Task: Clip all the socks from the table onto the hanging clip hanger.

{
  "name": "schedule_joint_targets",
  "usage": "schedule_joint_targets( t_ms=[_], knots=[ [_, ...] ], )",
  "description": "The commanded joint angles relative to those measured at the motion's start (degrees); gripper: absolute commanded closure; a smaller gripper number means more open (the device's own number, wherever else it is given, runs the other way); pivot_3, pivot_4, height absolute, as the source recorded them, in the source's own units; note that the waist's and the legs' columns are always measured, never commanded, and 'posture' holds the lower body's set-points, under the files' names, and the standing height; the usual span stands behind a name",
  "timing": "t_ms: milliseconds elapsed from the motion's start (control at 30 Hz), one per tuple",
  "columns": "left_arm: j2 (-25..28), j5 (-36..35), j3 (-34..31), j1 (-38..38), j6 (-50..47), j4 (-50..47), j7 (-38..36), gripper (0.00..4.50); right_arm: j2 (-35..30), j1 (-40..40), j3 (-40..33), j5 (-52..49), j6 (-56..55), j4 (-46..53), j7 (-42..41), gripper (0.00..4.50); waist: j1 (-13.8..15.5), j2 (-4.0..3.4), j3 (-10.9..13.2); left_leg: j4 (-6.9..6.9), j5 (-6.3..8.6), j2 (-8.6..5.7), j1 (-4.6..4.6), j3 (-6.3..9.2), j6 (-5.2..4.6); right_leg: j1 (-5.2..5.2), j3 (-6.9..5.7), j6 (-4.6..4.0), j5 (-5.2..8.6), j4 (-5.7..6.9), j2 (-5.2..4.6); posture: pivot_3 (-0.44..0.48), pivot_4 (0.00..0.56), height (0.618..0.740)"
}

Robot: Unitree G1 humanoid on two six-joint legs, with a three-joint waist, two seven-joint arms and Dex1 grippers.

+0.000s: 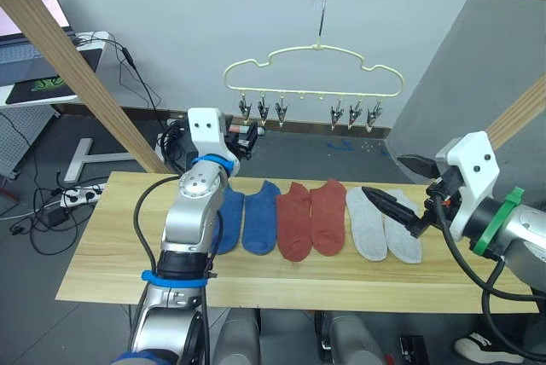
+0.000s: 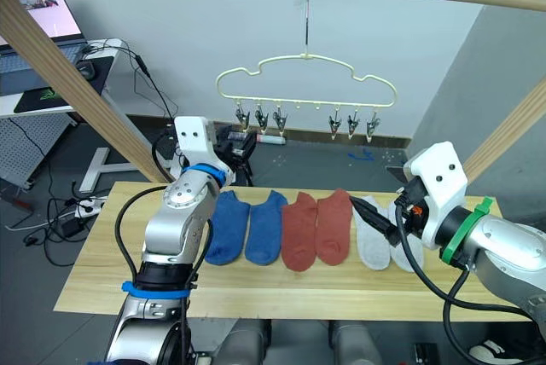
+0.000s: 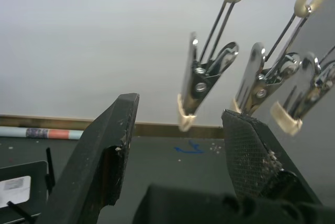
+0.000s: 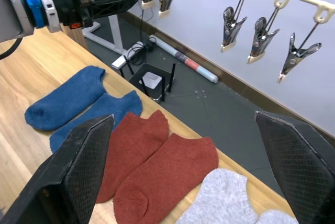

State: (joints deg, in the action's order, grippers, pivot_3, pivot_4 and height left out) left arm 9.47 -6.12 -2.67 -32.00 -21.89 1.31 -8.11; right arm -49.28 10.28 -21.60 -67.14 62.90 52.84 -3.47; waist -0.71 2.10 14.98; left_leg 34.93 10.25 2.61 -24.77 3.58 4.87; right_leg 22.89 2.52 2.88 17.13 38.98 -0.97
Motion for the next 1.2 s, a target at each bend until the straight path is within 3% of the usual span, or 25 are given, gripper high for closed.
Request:
schedule_joint_targets(
  t_ms=[33, 233, 1200],
  knots=[
    [-0.9, 0.7, 0.2, -2.3, 2.5, 1.0, 0.9, 1.66, -2.2, 2.5, -0.1, -3.3, -1.7, 1.9, 2.7, 0.00, -0.4, -0.02, 0.1, 0.00, 0.00, 0.00, 0.00, 0.00, 0.00, 0.00, 0.00, 0.00, 0.00, 0.00, 0.00, -0.076, 0.299, 0.740],
    [-2.2, 1.6, -0.2, -4.2, 4.5, 3.4, 3.3, 1.66, -4.9, 5.6, 1.4, -7.1, -3.1, 0.5, 6.1, 0.00, -1.1, 0.05, 0.4, -0.01, 0.00, 0.00, -0.02, 0.00, 0.00, 0.02, -0.01, 0.01, 0.00, 0.00, 0.00, -0.077, 0.299, 0.740],
    [-3.1, -0.1, -2.4, -8.1, 1.0, 0.5, 5.2, 1.66, -8.4, 0.0, 3.1, -9.5, -8.9, 0.7, 9.8, 0.00, -1.1, 0.17, 1.2, -0.02, 0.00, 0.00, -0.13, -0.03, 0.00, 0.17, 0.02, 0.04, 0.01, -0.01, 0.00, -0.070, 0.304, 0.740]
  ],
)
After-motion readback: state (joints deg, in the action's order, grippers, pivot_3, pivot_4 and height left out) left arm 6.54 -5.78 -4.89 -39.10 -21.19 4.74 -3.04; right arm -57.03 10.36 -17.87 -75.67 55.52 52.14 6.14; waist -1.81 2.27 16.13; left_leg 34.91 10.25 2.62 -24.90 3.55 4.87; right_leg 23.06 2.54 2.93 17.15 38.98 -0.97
